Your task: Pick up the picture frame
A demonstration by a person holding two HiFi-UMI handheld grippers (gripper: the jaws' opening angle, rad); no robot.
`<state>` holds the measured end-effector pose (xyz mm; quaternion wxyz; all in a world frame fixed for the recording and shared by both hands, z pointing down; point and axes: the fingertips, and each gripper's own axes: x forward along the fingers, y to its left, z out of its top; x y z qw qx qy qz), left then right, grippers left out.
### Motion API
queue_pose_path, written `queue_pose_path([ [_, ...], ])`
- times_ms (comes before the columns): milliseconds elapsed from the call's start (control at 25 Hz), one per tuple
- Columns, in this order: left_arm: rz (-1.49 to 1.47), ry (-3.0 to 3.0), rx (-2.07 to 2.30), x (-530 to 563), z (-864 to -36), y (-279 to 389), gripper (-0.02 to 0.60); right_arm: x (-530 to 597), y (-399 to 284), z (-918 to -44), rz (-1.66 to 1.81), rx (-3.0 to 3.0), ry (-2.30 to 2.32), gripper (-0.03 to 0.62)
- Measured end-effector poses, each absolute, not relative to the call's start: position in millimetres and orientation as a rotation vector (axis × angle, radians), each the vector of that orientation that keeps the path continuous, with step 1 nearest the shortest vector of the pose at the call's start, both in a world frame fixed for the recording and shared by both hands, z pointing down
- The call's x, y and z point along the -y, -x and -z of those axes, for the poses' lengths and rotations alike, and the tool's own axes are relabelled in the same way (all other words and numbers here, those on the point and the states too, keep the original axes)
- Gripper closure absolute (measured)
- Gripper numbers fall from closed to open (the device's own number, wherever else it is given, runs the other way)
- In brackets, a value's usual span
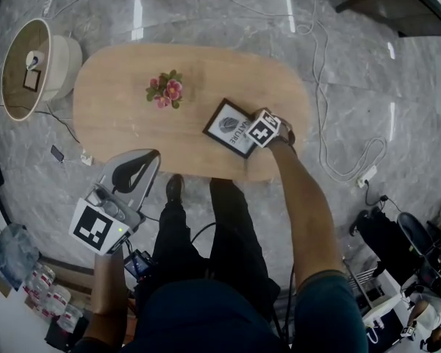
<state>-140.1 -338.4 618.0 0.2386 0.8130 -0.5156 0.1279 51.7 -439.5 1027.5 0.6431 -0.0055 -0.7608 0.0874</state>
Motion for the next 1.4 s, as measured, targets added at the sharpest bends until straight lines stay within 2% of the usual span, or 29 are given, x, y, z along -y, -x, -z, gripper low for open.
queue_pose_path([
  [480, -0.319, -2.301, 1.440, 342.1, -576.7, 149.3, 0.586, 446.0, -41.8, -952.4, -0.285, 1.911, -0.236, 0.522],
  [1120, -0.280, -2.408, 1.507, 322.7, -481.2, 180.3, 0.586, 442.1, -30.9, -737.4, -0.374, 2.232, -0.724, 0.522],
  [1400, -0.244, -2.473, 1.515, 316.0, -440.8, 180.1, 0.585, 431.3, -45.8, -630.3, -0.420, 2.384, -0.974, 0.522],
])
